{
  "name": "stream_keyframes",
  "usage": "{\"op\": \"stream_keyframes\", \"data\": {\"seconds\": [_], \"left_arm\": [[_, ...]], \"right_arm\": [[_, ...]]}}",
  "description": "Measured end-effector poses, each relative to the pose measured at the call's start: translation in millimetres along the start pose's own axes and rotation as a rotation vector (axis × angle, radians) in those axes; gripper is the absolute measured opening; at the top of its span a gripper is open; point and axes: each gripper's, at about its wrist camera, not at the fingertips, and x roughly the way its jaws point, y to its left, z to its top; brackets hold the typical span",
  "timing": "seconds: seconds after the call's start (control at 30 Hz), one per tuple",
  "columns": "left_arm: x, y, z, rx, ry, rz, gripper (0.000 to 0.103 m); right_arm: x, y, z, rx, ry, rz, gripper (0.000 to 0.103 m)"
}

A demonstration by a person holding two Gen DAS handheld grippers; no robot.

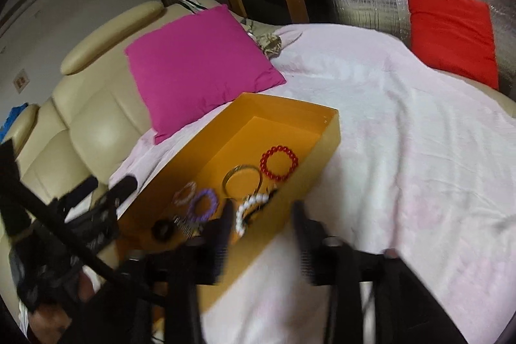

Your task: Organize jewelry

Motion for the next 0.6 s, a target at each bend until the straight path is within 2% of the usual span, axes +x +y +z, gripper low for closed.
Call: {"op": "stream_keyframes", "data": {"seconds": [0.1, 0.2, 0.37, 0.47, 0.53, 0.6], "left_arm": [[-31.4, 12.9, -8.4, -0.040, 0.006, -0.018, 0.090], [-65.8, 19.6, -14.2, -0.014, -0.028, 0.053, 0.090], [-119.2, 21.4, -23.1, 0.048, -0.093, 0.122, 0.091], [-151.7, 19.5, -28.7, 0.061, -0.147, 0.223, 0.091], [-168.3, 16.3, -31.9, 0.097, -0.164, 0.240, 0.091], [-183.1, 17.4, -34.7, 0.104, -0.158, 0.223, 0.091]], "right_arm": [[-37.0, 11.9, -12.4, -0.043, -0.029, 0.005, 0.058], [-73.4, 23.9, -25.3, -0.059, -0.070, 0.036, 0.058], [-118.1, 50.6, -50.1, -0.089, -0.106, 0.041, 0.059], [-139.1, 65.5, -65.7, -0.111, -0.124, 0.027, 0.060], [-150.6, 72.7, -74.4, -0.115, -0.138, 0.028, 0.060], [-160.2, 78.2, -81.1, -0.126, -0.150, 0.026, 0.060]]}}
